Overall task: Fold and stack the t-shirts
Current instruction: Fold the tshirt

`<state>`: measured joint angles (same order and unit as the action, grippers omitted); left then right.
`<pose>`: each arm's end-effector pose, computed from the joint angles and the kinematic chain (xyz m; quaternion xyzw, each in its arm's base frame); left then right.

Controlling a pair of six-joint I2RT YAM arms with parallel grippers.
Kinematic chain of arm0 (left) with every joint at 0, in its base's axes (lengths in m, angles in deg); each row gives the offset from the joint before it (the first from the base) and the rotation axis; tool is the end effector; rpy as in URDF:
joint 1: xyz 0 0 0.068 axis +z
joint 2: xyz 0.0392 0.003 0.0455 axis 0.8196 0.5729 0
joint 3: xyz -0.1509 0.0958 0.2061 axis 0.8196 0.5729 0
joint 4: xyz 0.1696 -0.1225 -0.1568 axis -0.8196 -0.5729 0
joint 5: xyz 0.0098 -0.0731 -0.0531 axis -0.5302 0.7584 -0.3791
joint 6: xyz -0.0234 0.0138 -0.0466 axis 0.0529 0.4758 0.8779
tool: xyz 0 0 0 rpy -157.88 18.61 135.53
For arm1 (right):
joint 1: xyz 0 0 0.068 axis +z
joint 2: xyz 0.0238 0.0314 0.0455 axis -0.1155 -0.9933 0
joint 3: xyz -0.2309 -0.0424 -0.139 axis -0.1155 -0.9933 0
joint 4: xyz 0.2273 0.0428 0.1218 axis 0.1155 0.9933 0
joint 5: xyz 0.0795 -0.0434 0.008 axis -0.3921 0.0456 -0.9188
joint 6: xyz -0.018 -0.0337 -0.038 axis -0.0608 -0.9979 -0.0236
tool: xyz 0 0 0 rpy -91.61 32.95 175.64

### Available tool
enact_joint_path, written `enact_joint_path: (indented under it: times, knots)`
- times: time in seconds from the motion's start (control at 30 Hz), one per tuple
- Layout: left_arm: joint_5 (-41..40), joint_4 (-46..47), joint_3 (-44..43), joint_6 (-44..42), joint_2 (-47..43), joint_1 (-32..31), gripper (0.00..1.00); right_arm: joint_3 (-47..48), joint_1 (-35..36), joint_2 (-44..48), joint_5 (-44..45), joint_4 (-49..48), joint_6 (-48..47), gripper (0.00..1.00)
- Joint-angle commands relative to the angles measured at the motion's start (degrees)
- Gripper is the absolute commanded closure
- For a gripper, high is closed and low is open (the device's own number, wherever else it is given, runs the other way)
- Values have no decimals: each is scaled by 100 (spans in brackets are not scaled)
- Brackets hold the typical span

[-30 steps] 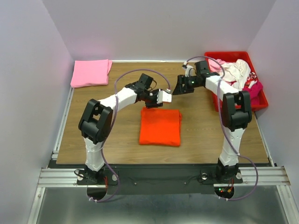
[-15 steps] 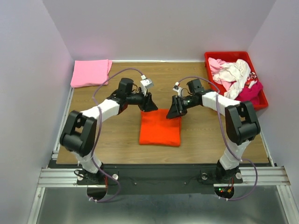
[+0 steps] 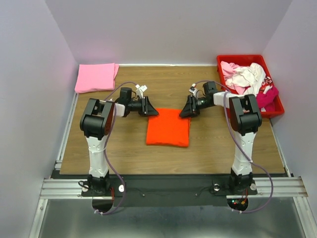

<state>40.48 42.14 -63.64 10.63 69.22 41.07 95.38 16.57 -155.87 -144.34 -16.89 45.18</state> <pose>0.3949 -0.1297 0.1178 0.1933 0.7722 -0.5375 0.2784 0.4079 0.1021 0.1145 -0.0863 0.8589 0.4975 0.0853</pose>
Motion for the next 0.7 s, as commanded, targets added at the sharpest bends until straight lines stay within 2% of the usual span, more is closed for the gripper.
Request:
enact_joint_path:
  times: [0.0,0.1,0.17,0.23,0.33,0.43,0.57,0.67]
  knots:
    - [-194,213,-199,44,-135,202,63,494,17,-168,397,-293,24,59]
    - [-28,91,-103,-80,-619,229,62,575,17,269,204,-302,261,59]
    - [69,64,90,-124,-1295,220,61,505,17,656,81,-319,411,58]
    - [78,64,529,-89,-1944,142,61,286,61,1243,-42,-415,682,58]
    - [69,90,1116,34,-2394,-95,61,-153,236,1877,-78,-634,903,58]
    - [26,160,1531,61,-2423,-473,61,-1232,692,2134,-192,-1081,1298,57]
    - [17,459,1752,236,-1984,-650,61,-1684,923,1916,-244,-1286,1264,58]
    - [-71,485,1735,298,-1553,-528,62,-1833,888,1407,-219,-1242,1027,59]
